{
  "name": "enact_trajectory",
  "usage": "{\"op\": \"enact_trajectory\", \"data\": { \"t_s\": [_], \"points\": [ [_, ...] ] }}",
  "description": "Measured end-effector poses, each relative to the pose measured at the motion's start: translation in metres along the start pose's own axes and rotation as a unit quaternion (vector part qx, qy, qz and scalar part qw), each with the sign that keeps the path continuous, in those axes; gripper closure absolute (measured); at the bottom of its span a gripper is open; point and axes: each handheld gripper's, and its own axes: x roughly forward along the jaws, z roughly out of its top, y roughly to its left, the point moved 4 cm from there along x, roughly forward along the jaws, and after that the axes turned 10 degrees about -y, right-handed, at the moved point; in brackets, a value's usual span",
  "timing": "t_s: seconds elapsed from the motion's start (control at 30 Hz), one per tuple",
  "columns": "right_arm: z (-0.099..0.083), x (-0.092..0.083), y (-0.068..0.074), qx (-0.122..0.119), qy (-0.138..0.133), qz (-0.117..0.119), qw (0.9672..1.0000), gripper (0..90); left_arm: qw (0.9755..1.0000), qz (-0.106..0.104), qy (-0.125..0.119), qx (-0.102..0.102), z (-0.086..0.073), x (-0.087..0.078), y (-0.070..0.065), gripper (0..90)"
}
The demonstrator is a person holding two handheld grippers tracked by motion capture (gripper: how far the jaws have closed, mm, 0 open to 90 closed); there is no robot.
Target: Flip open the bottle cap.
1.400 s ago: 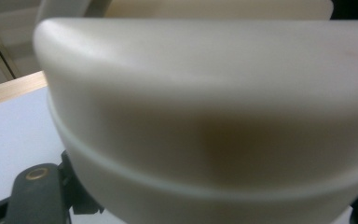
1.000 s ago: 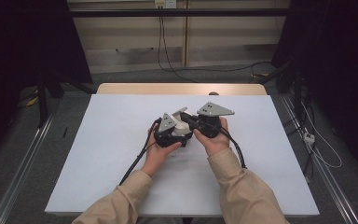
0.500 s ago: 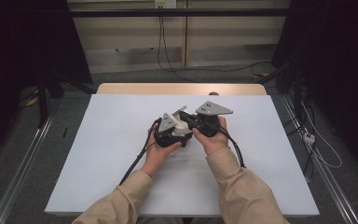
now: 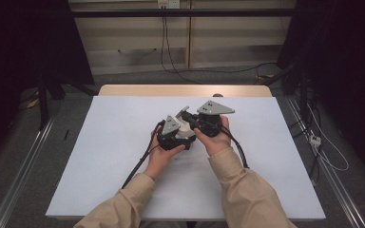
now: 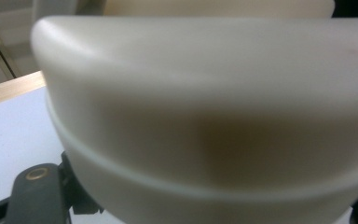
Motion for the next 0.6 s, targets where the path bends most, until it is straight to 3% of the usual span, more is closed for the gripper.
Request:
{"op": "enact_trajectory", "data": {
  "t_s": [0.6],
  "points": [
    [0.0051,0.0039,-0.0015,-0.005,0.006,0.003,1.0,89.6,1.0,0.0,0.001,0.007,0.0001,0.0002,-0.0013,18.7]
  ]
}}
